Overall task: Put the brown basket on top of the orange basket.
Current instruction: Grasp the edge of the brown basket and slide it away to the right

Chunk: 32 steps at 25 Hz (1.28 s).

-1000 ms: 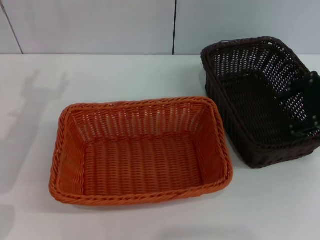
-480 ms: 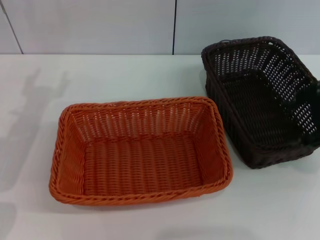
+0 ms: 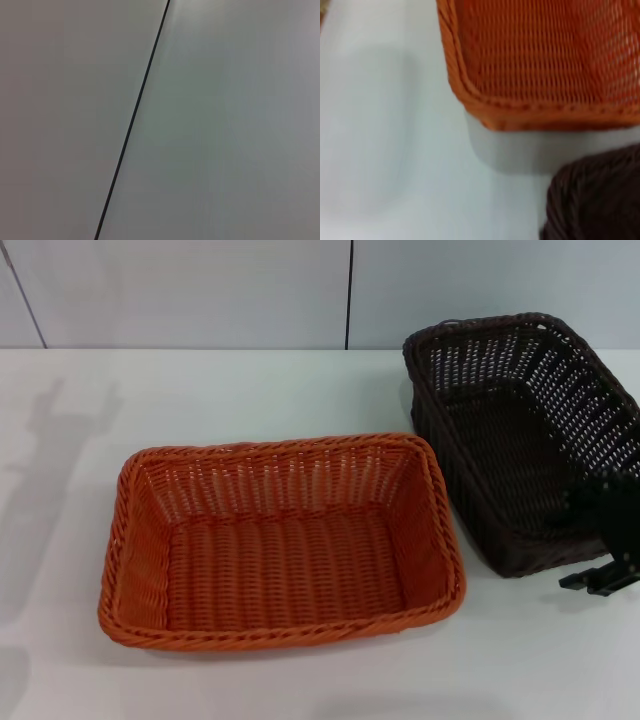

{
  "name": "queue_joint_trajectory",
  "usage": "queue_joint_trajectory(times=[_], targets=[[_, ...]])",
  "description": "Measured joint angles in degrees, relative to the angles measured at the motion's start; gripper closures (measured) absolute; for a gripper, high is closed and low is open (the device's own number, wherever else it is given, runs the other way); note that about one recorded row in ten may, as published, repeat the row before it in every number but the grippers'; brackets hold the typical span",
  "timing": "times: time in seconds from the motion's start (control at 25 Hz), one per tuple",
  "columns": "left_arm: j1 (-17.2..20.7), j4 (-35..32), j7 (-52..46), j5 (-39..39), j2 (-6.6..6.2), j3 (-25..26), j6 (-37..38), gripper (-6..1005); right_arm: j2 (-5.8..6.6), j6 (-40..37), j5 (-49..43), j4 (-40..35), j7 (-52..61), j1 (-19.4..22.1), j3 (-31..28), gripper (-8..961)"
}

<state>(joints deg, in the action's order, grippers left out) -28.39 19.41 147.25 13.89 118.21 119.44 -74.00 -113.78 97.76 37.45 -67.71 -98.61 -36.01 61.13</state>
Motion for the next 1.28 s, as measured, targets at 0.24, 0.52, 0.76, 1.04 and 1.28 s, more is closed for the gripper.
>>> queue_joint_trajectory(times=[0.24,0.52,0.76,1.04,1.28], targets=[[0.4,-0.2,0.0,0.0,0.01,0.0,0.0,166,0.77,-6.2,-3.0,6.7,-0.2,-1.8,-0.6,273],[0.5,-0.7,0.0,0.0,0.05,-0.3,0.0,165,0.49,-7.1,-2.8,4.8,-1.4,-1.1,-1.0,310],[0.4,-1.0,0.0,0.0,0.09,-0.4,0.0,165,0.10,-6.9,-2.7,3.8,-2.9,-1.1,-1.9,486],[0.6,-1.3,0.0,0.0,0.04,-0.1,-0.2,166,-1.56,-6.1,-2.0,-1.7,-2.7,-0.1,-4.4,709],[1.0,-0.9,0.1,0.0,-0.07,-0.1,-0.4,165,-1.91,-5.0,0.2,-5.1,-2.0,0.4,-6.1,805]])
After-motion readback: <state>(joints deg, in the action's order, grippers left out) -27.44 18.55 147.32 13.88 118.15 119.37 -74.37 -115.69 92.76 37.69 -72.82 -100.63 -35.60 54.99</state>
